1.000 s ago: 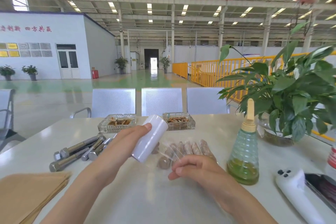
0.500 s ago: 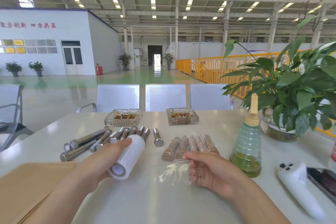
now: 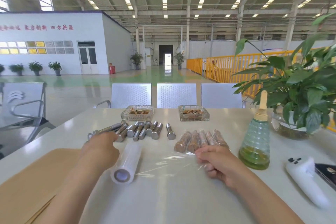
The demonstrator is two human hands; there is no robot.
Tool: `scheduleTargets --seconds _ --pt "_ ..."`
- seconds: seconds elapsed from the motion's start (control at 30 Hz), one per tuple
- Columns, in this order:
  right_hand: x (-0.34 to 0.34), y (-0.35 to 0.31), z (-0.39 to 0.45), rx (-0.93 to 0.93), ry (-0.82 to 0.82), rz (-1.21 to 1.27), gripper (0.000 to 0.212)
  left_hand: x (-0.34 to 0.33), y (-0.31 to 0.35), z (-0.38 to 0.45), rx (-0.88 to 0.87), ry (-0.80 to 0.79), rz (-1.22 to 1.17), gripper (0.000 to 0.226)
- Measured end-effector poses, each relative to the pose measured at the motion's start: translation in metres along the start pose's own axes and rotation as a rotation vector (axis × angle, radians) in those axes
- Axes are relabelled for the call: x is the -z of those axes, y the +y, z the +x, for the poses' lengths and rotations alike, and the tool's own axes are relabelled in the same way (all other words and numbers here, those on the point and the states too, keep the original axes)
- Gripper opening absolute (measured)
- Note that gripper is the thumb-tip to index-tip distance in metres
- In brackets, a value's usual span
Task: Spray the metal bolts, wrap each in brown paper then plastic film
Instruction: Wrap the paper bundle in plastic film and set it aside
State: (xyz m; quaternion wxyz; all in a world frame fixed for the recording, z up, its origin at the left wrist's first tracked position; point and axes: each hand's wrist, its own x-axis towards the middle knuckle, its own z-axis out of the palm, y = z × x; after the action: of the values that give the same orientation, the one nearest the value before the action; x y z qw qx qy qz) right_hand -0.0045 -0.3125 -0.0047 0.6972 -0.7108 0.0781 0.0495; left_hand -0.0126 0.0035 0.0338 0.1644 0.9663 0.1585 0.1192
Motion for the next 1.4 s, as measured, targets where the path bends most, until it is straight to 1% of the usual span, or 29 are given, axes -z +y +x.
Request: scheduleTargets --seconds 0.03,0.07,0.13,0.2,0.23,0.27,0.3,0.37,0.43,0.47,0.53,0.57,0.67,0.7,0.73,0.83,0.93,1.03,1.13,1.2,1.33,1.4 --pt "0.000 -0.001 -0.001 -0.004 -0.008 -0.008 0.004 0.002 -0.001 0.001 0.009 0.046 0.007 0.042" --pt "0.000 -0.002 -0.003 -0.006 -0.016 -0.019 0.004 0.000 0.002 0.001 -0.006 0.080 -0.012 0.036" --pt "0.000 -0.004 -0.003 -0.007 -0.028 -0.051 0.006 -0.009 0.017 -0.005 -0.095 0.039 -0.030 0.026" --pt "0.003 -0.006 -0.003 -0.023 -0.025 -0.034 0.007 -0.023 0.025 -0.010 -0.162 -0.083 0.000 0.039" --pt "0.008 -0.008 -0.003 -0.042 -0.025 0.012 0.009 -0.025 0.022 -0.009 -0.156 -0.108 -0.001 0.048" --pt "0.015 -0.010 -0.003 -0.073 -0.030 0.083 0.012 -0.023 0.017 -0.005 -0.151 -0.099 -0.030 0.052" --pt "0.022 -0.011 -0.004 -0.116 -0.042 0.168 0.014 -0.017 0.009 0.000 -0.138 -0.079 -0.057 0.047" --pt "0.037 -0.013 -0.006 -0.198 -0.065 0.306 0.015 -0.004 -0.008 0.008 -0.109 -0.022 -0.038 0.033" --pt "0.046 -0.011 -0.008 -0.217 -0.037 0.301 0.012 0.004 -0.015 0.007 -0.108 0.001 -0.004 0.048" --pt "0.046 -0.010 -0.008 -0.209 -0.005 0.243 0.010 0.003 -0.012 0.003 -0.127 -0.015 0.008 0.051" --pt "0.042 -0.010 -0.011 -0.159 0.087 0.034 0.009 -0.006 -0.004 -0.008 -0.183 -0.034 0.056 0.038" --pt "0.039 -0.010 -0.014 -0.105 0.152 -0.104 0.012 -0.012 0.000 -0.014 -0.218 -0.030 0.093 0.035" --pt "0.031 -0.007 -0.018 0.114 0.387 -0.525 0.027 -0.020 0.004 -0.019 -0.238 -0.011 0.156 0.051" --pt "0.028 -0.006 -0.020 0.160 0.434 -0.589 0.028 -0.019 0.003 -0.016 -0.226 -0.017 0.144 0.053" --pt "0.026 -0.006 -0.022 0.198 0.460 -0.600 0.028 -0.017 0.001 -0.014 -0.200 -0.040 0.125 0.054" --pt "0.024 -0.006 -0.021 0.274 0.501 -0.468 0.029 -0.012 -0.003 -0.011 -0.161 -0.096 0.097 0.053" --pt "0.027 -0.009 -0.020 0.297 0.502 -0.514 0.033 -0.010 -0.005 -0.017 -0.163 -0.104 0.116 0.048" --pt "0.028 -0.007 -0.025 0.286 0.465 -0.709 0.035 -0.014 -0.001 -0.032 -0.156 -0.102 0.150 0.046" --pt "0.024 0.002 -0.033 0.294 0.482 -1.032 0.026 -0.014 0.001 -0.041 -0.185 -0.085 0.186 0.048" --pt "0.020 0.011 -0.038 0.312 0.491 -1.201 0.022 -0.012 -0.001 -0.043 -0.187 -0.090 0.205 0.055" --pt "0.019 0.017 -0.044 0.346 0.494 -1.361 0.024 -0.003 -0.012 -0.035 -0.153 -0.117 0.199 0.065" --pt "0.023 0.016 -0.045 0.338 0.477 -1.380 0.024 0.005 -0.020 -0.028 -0.111 -0.121 0.144 0.061"
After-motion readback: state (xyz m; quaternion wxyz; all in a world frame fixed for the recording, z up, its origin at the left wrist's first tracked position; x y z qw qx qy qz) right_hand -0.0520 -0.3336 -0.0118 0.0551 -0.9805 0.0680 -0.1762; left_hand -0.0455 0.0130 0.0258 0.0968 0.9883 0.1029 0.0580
